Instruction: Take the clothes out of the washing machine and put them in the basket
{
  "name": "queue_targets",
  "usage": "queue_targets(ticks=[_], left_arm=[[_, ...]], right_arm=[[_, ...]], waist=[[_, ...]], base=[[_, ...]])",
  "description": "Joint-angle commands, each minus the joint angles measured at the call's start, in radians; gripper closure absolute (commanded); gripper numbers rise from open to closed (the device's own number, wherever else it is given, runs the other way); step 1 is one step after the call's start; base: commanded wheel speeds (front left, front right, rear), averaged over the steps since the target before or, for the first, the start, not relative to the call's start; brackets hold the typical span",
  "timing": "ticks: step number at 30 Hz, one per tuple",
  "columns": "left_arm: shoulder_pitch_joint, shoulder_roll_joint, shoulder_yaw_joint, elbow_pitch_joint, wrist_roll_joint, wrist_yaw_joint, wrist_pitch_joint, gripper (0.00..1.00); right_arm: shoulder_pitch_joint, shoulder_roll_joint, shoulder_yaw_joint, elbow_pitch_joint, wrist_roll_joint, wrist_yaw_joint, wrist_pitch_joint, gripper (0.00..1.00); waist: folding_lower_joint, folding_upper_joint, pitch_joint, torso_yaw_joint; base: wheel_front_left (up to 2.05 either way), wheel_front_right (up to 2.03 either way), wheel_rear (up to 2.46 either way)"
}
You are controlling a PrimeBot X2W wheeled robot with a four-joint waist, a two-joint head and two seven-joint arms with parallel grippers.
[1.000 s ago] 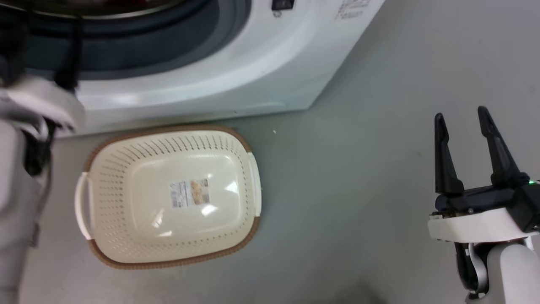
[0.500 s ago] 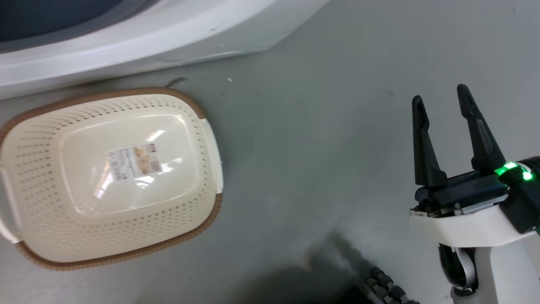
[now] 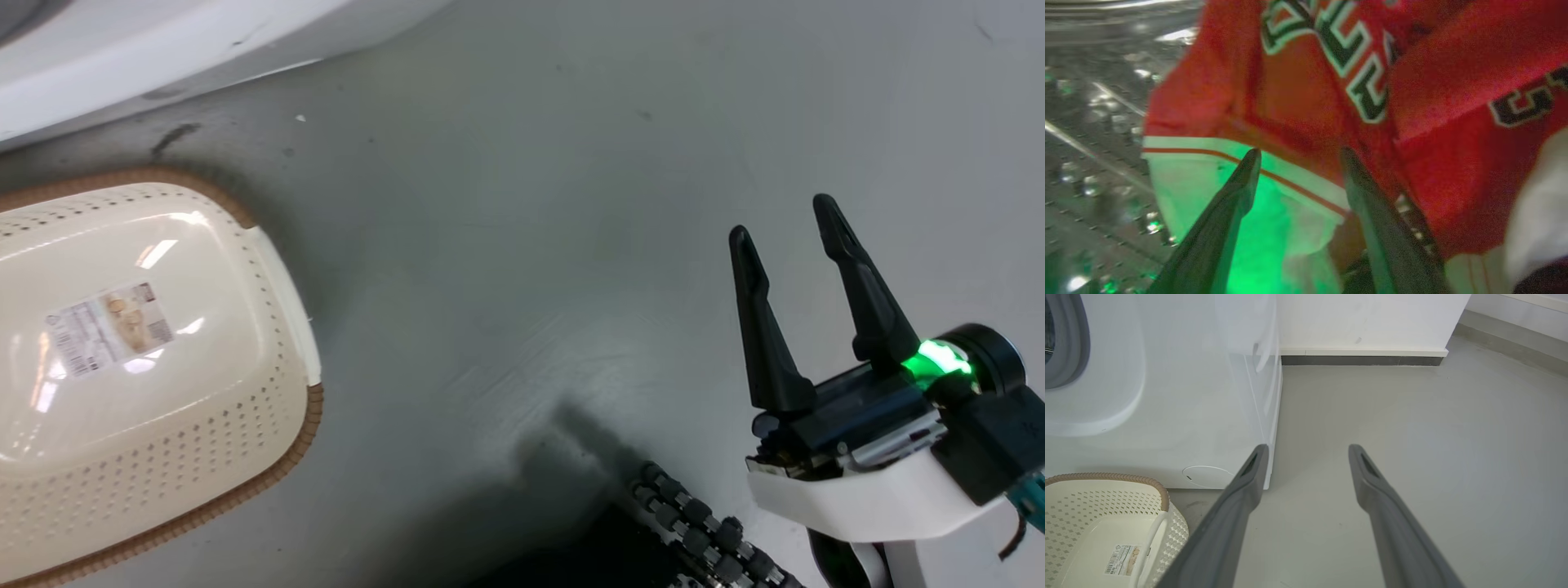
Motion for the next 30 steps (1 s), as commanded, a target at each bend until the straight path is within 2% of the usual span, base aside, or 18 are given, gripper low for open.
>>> queue_targets(ticks=[1,10,16,17,18,23,30], left_arm=[[-0.027,0.004,-0.015,0.003,-0.012,0.002,0.023,0.0],[-0.08,0.027,-0.098,0.067,-0.052,0.001,0.085,0.0],[-0.091,0.021,-0.145,0.109,-0.102,0.001,0.123,0.0],[-0.092,0.021,-0.154,0.111,-0.11,0.001,0.124,0.19],[-0.084,0.018,-0.164,0.113,-0.128,0.001,0.137,1.0],[-0.103,0.036,-0.191,0.105,-0.157,0.001,0.109,1.0],[-0.127,0.03,-0.21,0.12,-0.174,0.001,-0.033,1.0]], right_arm=[[0.012,0.002,-0.002,-0.012,0.006,-0.001,-0.002,0.0],[0.063,0.002,0.011,-0.057,0.01,-0.001,-0.002,0.0],[0.086,0.002,0.013,-0.083,0.005,-0.001,-0.002,0.0],[0.086,0.002,0.012,-0.086,0.006,-0.001,-0.002,0.0],[0.086,0.002,0.011,-0.087,0.007,-0.001,-0.002,0.0],[0.075,0.002,0.008,-0.096,0.007,-0.001,-0.002,0.0],[0.027,0.002,-0.006,-0.073,-0.006,-0.001,-0.002,0.0]], waist=[[-0.0002,0.0,0.013,-0.012],[-0.0002,0.0,0.022,-0.025],[-0.0002,0.0,0.033,-0.023],[-0.0002,0.0,0.034,-0.022],[-0.0002,0.0,0.034,-0.021],[-0.0002,0.0,0.035,-0.019],[-0.0002,0.0,0.006,-0.024]], base=[[0.0,0.0,0.0],[0.0,0.0,0.0],[0.0,0.0,0.0],[0.0,0.0,0.0],[0.0,0.0,0.0],[0.0,0.0,0.0],[0.0,0.0,0.0]])
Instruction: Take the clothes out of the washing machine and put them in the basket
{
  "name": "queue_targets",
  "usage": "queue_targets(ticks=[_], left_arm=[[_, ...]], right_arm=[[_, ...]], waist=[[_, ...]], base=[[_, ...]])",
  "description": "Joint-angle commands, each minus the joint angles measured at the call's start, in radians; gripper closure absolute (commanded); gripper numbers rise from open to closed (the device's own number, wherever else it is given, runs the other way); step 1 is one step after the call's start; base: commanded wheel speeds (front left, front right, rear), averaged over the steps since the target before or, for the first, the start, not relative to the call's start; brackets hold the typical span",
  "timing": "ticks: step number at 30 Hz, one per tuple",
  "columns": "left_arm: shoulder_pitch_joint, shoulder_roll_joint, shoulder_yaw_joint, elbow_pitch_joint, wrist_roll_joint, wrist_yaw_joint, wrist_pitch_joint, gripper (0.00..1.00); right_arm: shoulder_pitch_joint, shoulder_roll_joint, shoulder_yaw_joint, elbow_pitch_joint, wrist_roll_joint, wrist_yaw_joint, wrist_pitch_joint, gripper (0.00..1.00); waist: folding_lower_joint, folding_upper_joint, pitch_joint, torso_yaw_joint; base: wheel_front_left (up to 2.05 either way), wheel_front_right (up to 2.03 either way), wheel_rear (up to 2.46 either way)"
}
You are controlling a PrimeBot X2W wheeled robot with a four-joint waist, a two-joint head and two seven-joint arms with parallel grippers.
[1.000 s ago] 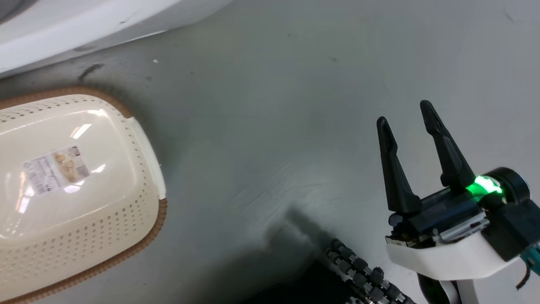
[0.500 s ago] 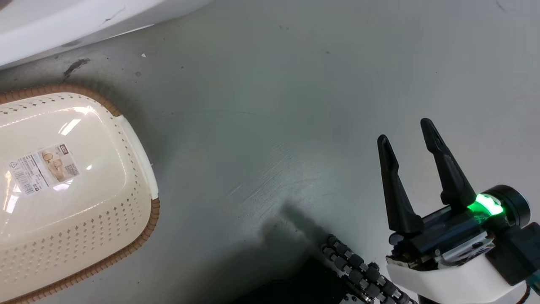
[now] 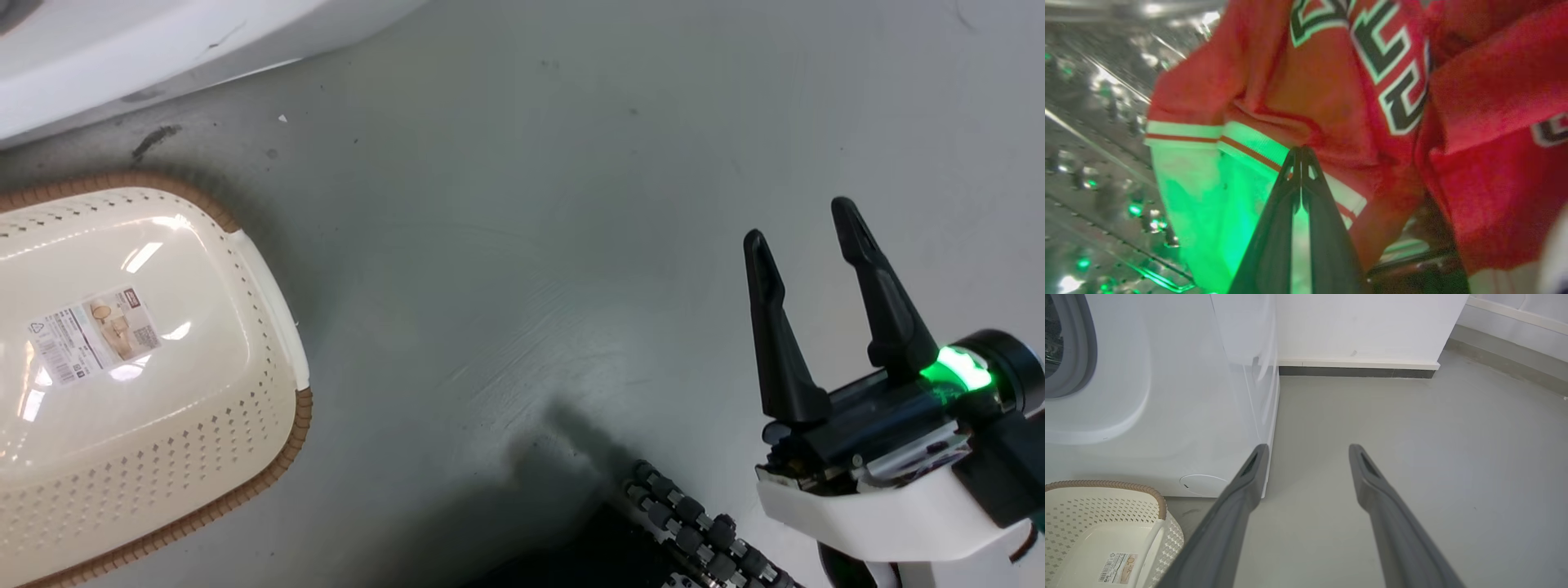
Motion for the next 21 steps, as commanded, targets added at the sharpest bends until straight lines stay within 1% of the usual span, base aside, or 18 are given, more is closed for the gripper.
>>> queue_targets(ticks=[1,2,7,12,19,21], left_arm=[[0.003,0.001,-0.006,0.003,0.001,0.002,-0.014,1.0],[0.013,0.0,-0.009,0.008,0.001,0.002,-0.035,1.0],[0.073,-0.048,-0.007,0.043,-0.027,0.002,-0.155,1.0],[0.15,-0.125,-0.003,0.071,-0.07,0.002,-0.264,1.0],[0.325,-0.221,-0.008,0.098,-0.144,0.002,-0.417,1.0],[0.37,-0.241,-0.009,0.099,-0.161,0.002,-0.464,1.0]], right_arm=[[-0.016,0.002,-0.001,0.003,0.0,-0.001,-0.002,0.0],[-0.021,0.002,-0.002,0.01,-0.005,-0.001,-0.002,0.0],[-0.043,0.002,-0.04,0.039,-0.032,-0.001,-0.002,0.0],[-0.059,0.002,-0.086,0.074,-0.061,-0.001,-0.002,0.0],[-0.065,0.001,-0.131,0.129,-0.102,-0.001,-0.002,0.0],[-0.062,0.001,-0.136,0.144,-0.117,-0.001,-0.002,0.0]], waist=[[0.0,0.0,-0.011,-0.004],[0.0,0.0,-0.021,-0.006],[0.0,0.0,-0.087,0.035],[0.0,0.0,-0.156,0.096],[0.0,0.0,-0.273,0.179],[0.0,0.0,-0.307,0.197]], base=[[0.0,0.0,0.0],[0.0,0.0,0.0],[0.0,0.0,0.0],[0.0,0.0,0.0],[0.0,0.0,0.0],[0.0,0.0,0.0]])
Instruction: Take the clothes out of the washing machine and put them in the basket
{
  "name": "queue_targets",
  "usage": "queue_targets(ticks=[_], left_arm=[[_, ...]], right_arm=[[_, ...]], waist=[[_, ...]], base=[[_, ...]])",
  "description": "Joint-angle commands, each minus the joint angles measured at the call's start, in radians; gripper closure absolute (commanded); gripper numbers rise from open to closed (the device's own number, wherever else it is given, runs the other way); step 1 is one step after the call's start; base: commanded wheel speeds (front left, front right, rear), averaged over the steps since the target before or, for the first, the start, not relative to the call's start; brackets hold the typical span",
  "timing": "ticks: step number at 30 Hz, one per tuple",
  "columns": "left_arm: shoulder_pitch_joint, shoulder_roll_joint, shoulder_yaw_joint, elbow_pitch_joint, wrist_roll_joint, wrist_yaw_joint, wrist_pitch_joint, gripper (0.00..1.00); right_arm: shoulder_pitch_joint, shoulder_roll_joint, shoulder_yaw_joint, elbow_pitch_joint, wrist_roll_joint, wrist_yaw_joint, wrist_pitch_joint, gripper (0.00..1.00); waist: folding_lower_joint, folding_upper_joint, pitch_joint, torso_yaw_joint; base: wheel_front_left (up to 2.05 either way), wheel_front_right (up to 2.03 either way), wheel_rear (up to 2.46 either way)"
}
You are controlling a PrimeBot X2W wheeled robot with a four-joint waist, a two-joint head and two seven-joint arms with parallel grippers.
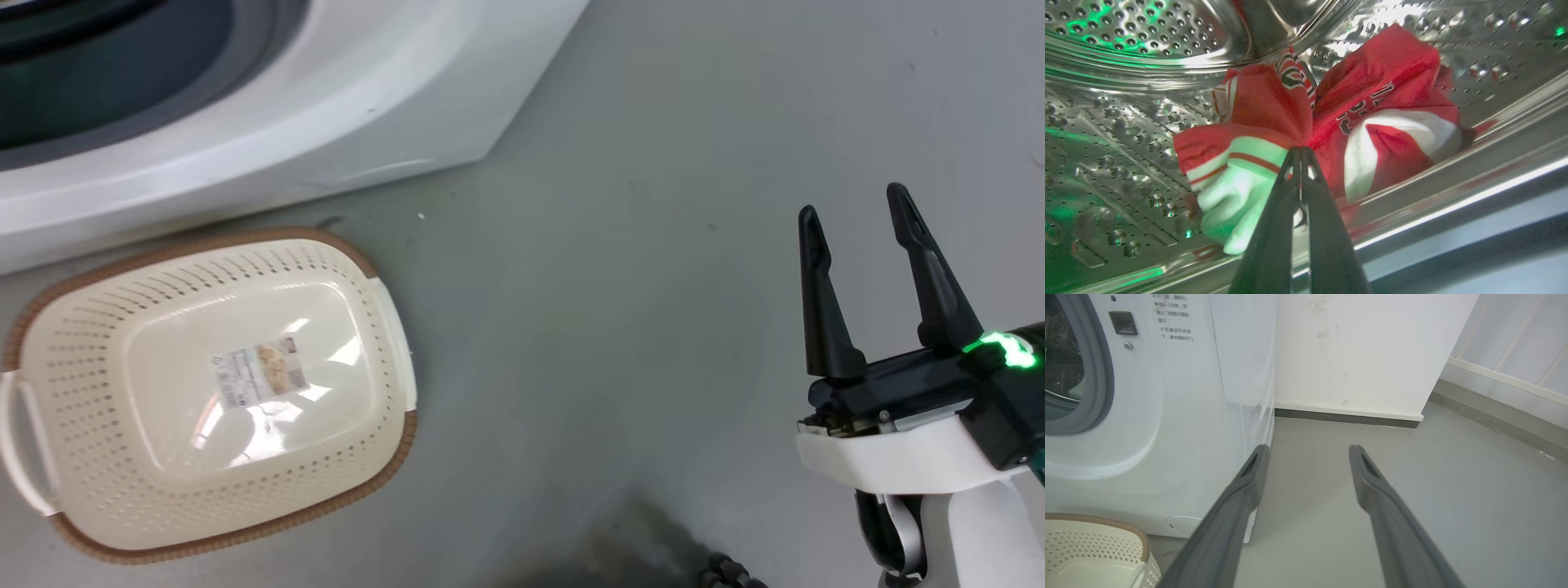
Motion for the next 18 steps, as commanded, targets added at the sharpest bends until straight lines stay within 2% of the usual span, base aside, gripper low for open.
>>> queue_targets(ticks=[1,13,18], left_arm=[[0.046,-0.018,0.002,0.001,-0.017,0.002,-0.047,1.0],[0.299,-0.142,0.006,-0.003,-0.064,0.011,-0.333,1.0],[0.402,-0.173,0.03,-0.058,-0.059,0.05,-0.375,1.0]], right_arm=[[-0.006,0.001,-0.007,0.015,-0.017,-0.001,-0.002,0.0],[0.048,0.001,-0.06,0.081,-0.058,-0.001,-0.002,0.0],[0.075,0.001,-0.068,0.105,-0.069,-0.001,-0.002,0.0]], waist=[[0.0,0.0,-0.08,0.061],[0.0,0.0,-0.293,0.158],[0.0,0.0,-0.393,0.188]], base=[[0.0,0.0,0.0],[0.0,0.0,0.0],[0.0,0.0,0.0]])
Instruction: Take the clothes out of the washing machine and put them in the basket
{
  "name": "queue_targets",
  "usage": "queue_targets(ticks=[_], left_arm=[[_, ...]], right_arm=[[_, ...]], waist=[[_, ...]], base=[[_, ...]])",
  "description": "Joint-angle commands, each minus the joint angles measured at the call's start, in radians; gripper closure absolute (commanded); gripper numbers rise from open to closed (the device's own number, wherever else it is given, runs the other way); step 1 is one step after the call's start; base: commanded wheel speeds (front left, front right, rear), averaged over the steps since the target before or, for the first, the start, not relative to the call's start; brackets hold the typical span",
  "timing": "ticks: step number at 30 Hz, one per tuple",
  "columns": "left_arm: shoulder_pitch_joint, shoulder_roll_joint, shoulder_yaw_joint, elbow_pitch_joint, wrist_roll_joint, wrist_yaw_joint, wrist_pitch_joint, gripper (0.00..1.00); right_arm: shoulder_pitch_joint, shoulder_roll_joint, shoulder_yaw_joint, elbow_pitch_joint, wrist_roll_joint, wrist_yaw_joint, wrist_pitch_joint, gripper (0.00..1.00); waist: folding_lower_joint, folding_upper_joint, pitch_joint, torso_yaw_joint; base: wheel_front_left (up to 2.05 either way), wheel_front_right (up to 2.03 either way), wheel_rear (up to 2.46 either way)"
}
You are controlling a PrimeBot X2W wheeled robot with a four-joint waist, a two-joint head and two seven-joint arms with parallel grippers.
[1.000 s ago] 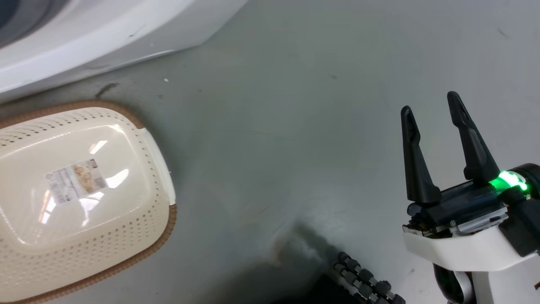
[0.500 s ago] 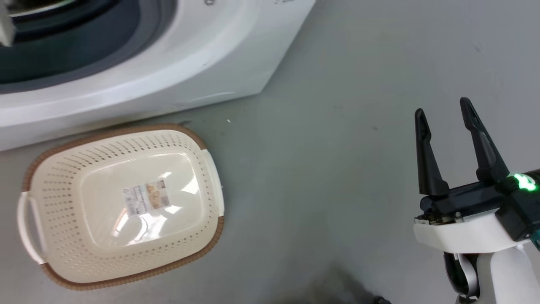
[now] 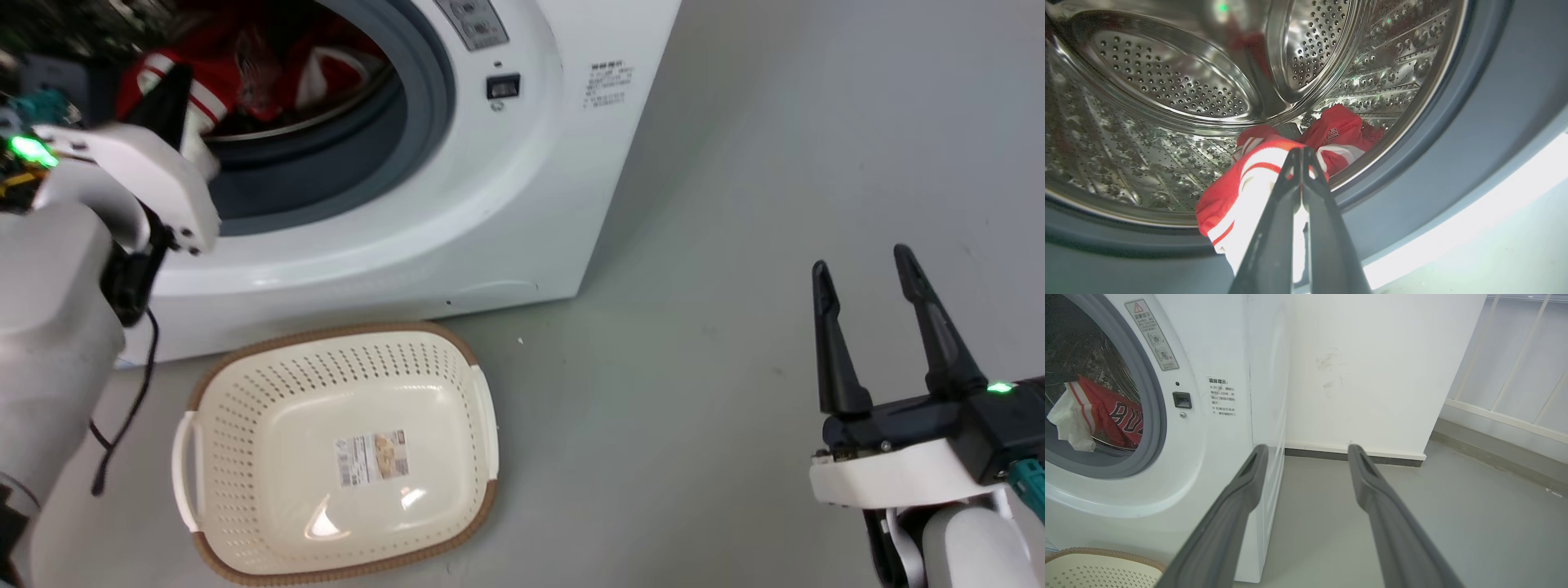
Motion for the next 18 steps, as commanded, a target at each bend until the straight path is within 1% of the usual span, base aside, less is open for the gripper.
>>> queue_targets(ticks=[1,5,12,16,17,18], left_arm=[[0.05,-0.011,0.012,-0.036,0.013,0.025,-0.01,1.0],[0.132,-0.005,0.08,-0.171,0.052,0.085,-0.013,1.0],[0.337,0.03,0.242,-0.489,0.163,0.205,-0.013,1.0],[0.452,0.039,0.315,-0.656,0.213,0.259,-0.012,1.0],[0.452,0.039,0.315,-0.656,0.213,0.259,-0.012,1.0],[0.479,0.039,0.331,-0.696,0.223,0.27,-0.012,1.0]], right_arm=[[0.023,0.001,0.003,0.013,-0.013,-0.001,-0.002,0.0],[0.046,0.001,-0.001,0.029,-0.016,-0.001,-0.002,0.0],[0.088,0.001,-0.018,0.053,-0.023,-0.001,-0.002,0.0],[0.108,0.001,-0.021,0.065,-0.022,-0.001,-0.002,0.0],[0.108,0.001,-0.021,0.065,-0.022,-0.001,-0.002,0.0],[0.115,0.001,-0.021,0.068,-0.021,-0.001,-0.002,0.0]], waist=[[0.0003,-0.0001,-0.097,0.046],[0.0003,-0.0001,-0.168,0.065],[0.0003,-0.0001,-0.269,0.102],[0.0003,-0.0001,-0.323,0.122],[0.0003,-0.0001,-0.323,0.122],[0.0003,-0.0001,-0.335,0.126]], base=[[0.0,0.0,0.0],[0.0,0.0,0.0],[0.0,0.0,0.0],[0.0,0.0,0.0],[0.0,0.0,0.0],[0.0,0.0,0.0]])
